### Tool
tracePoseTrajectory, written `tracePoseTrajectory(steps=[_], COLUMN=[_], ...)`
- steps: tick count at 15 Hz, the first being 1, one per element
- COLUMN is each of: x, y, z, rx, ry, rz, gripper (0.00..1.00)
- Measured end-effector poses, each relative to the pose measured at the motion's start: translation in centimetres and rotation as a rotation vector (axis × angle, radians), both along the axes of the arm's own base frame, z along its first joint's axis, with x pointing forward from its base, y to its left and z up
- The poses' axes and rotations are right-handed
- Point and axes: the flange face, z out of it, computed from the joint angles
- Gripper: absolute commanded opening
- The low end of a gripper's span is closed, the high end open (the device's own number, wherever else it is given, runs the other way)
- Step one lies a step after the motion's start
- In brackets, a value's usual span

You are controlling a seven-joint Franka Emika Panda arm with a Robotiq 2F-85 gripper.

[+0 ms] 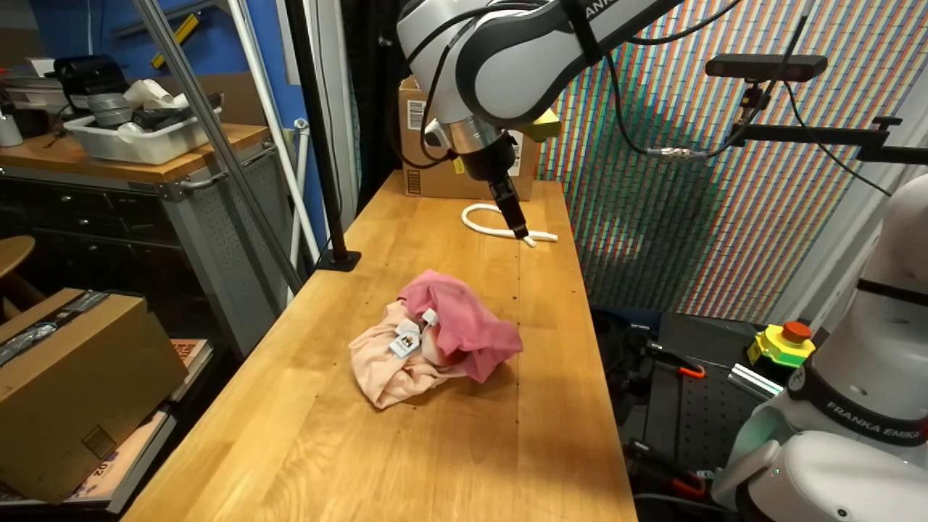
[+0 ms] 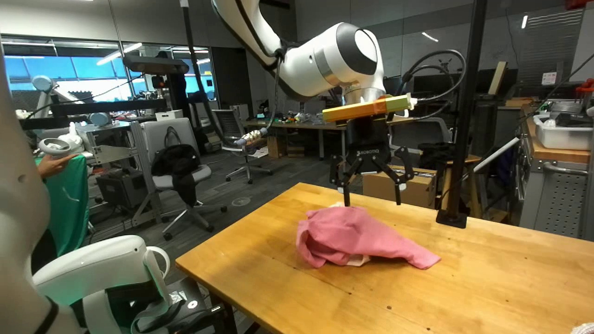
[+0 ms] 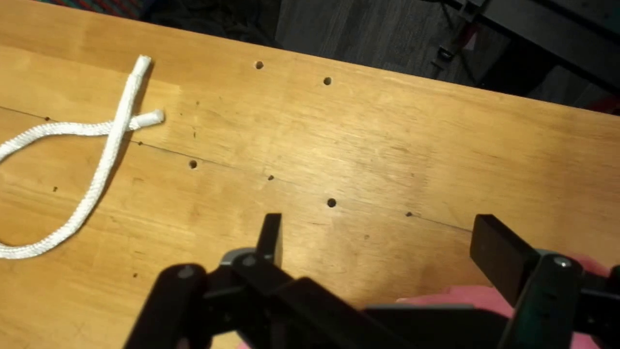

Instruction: Spread the objects and the clothes across the table

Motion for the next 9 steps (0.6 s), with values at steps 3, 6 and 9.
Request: tracePoseTrajectory(steps=[3, 6, 9], x=[-0.9, -1.8, -2.9], y=[1.7, 3.3, 5.1], z=[-0.3, -0.9, -1.9], rx=[0.043, 0.091, 0.115], ry=[-0.032, -0.078, -0.120], rz=[0.025, 0.043, 0.055], gripper=[1.00, 1.00, 1.00])
